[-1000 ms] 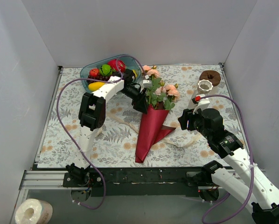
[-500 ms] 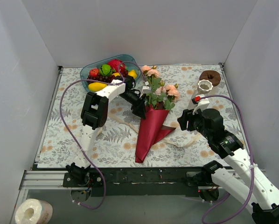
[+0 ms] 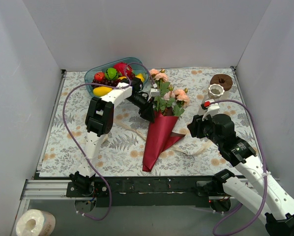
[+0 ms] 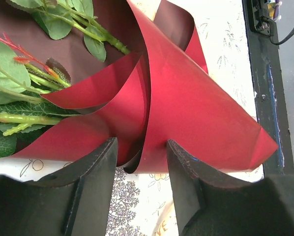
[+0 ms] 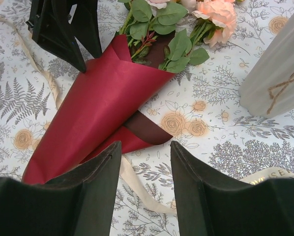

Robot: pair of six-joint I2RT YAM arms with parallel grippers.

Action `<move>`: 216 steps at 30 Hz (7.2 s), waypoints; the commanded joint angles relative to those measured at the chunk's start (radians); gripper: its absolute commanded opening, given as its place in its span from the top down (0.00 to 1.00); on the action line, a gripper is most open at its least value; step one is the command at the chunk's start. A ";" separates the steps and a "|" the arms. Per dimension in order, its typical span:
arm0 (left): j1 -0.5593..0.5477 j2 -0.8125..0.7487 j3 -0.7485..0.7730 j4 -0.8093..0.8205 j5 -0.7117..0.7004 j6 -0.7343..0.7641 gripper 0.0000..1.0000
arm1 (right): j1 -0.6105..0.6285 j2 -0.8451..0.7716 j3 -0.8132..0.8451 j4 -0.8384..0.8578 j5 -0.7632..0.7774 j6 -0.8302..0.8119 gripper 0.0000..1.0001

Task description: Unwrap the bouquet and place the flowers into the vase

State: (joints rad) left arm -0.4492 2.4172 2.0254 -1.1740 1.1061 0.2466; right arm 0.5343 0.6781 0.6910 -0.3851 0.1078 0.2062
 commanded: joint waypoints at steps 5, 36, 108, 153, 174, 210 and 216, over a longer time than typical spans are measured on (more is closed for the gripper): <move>-0.005 -0.023 0.055 -0.061 -0.002 0.032 0.71 | 0.000 0.001 0.061 0.040 -0.007 -0.008 0.49; -0.016 -0.067 0.078 -0.207 0.020 0.164 1.00 | 0.000 -0.012 0.071 0.006 0.029 0.004 0.52; -0.071 -0.049 0.007 -0.207 -0.005 0.112 0.79 | -0.002 -0.035 0.038 0.009 0.020 0.007 0.44; -0.206 -0.309 0.132 0.123 -0.543 -0.638 0.02 | -0.002 -0.089 0.058 -0.046 0.032 0.024 0.34; -0.011 -0.150 -0.036 0.246 0.055 -0.359 0.02 | -0.002 -0.101 0.048 -0.049 0.006 0.018 0.36; -0.031 -0.101 0.165 -0.033 0.064 -0.191 1.00 | -0.002 -0.069 0.091 -0.051 -0.008 0.033 0.40; -0.074 -0.167 0.180 0.016 0.090 -0.291 1.00 | -0.003 -0.087 0.094 -0.058 0.000 0.033 0.40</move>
State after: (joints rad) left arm -0.4816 2.3932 2.1647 -1.1858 1.1461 0.0319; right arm 0.5339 0.6102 0.7334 -0.4545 0.1017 0.2333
